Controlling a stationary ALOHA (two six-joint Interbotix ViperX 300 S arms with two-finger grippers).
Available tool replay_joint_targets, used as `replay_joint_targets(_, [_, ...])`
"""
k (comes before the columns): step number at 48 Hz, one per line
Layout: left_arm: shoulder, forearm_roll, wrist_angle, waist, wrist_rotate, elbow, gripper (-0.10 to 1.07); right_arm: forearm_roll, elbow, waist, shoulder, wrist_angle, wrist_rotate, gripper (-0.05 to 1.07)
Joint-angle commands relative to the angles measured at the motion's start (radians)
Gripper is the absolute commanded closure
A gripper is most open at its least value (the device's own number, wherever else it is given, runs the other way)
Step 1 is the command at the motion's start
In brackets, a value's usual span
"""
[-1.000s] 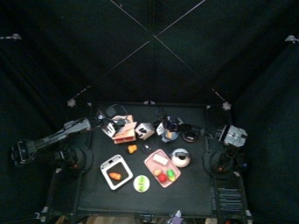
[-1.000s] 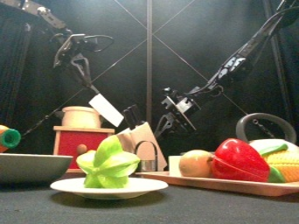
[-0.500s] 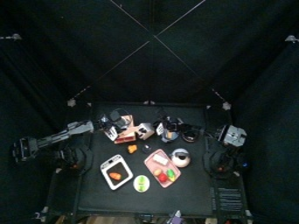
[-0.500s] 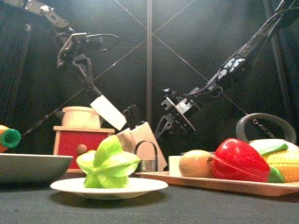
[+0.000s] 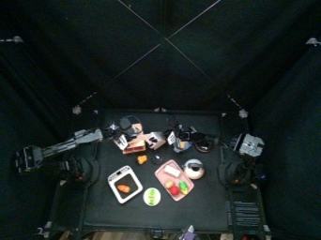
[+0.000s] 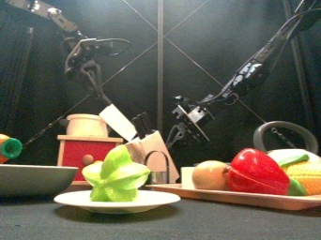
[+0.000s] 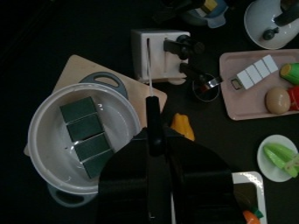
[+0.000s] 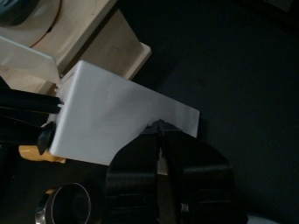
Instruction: Place cleaver back in holder
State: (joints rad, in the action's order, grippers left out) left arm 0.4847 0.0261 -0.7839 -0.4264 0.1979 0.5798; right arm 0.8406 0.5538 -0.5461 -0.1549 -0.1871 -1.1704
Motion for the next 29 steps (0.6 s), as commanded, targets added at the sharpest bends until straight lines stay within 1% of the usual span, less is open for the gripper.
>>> replay_joint_targets(1, [0.002,0.012,0.008,-0.005,-0.002,-0.031,0.62,0.0,-0.023,-0.005,0.017,-0.006,0.002,0.7])
replay_joint_targets(17, [0.0,0.017,0.021,-0.003,-0.002,-0.028,0.62,0.0,-0.026,-0.005,0.017,-0.006,0.002,0.7])
replay_joint_targets(29, [-0.021,0.015,0.02,0.003,-0.003,-0.028,0.62,0.0,-0.028,-0.005,0.014,-0.005,0.002,0.7])
